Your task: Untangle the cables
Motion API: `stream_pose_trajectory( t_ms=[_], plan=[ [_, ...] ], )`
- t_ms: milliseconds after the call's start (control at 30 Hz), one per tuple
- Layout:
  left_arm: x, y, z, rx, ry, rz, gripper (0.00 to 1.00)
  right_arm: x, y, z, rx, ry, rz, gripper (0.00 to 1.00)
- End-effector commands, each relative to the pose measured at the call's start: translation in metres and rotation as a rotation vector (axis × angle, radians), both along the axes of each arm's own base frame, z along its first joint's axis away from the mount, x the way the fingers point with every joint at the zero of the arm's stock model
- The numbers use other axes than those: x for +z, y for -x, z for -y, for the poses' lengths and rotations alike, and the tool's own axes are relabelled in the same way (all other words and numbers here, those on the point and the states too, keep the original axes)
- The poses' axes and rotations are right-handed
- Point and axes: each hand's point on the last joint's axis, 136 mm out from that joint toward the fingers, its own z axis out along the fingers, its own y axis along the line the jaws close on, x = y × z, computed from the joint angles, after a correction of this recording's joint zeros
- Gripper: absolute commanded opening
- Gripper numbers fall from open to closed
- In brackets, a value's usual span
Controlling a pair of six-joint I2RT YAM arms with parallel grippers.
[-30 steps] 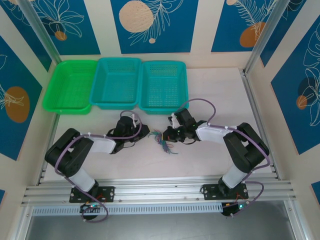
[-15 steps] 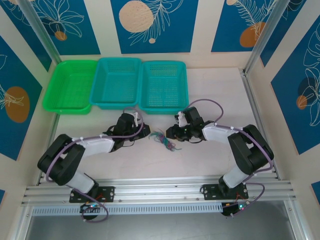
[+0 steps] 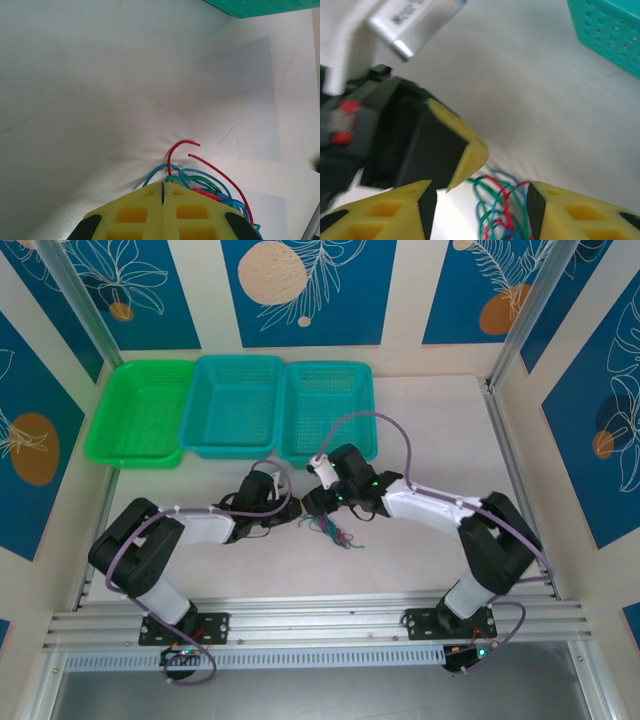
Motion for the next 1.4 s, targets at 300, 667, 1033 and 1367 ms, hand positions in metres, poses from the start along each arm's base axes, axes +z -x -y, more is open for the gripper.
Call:
stream_pose_trajectory(
  t_ms=[300, 667, 1033, 1367],
  plan=[
    [0.010, 0.006, -0.002, -0.014, -0.019, 0.020, 0.00, -0.053, 0.029, -0.006, 0.119, 0.092, -0.144, 0.50],
    [0.007, 0.006, -0.004, -0.001, -0.020, 0.014, 0.00, -0.036, 0.056, -0.024, 0.246, -0.049, -0.263, 0.71],
    [0.009, 0.006, -0.005, -0.001, -0.023, 0.019, 0.00, -0.077, 0.013, 0.014, 0.011, 0.197, -0.152, 0.48],
    [-0.001, 0.007, -0.039, 0.119, -0.130, 0.014, 0.00, -0.070, 0.011, 0.023, -0.072, 0.071, -0.218, 0.00]
  ],
)
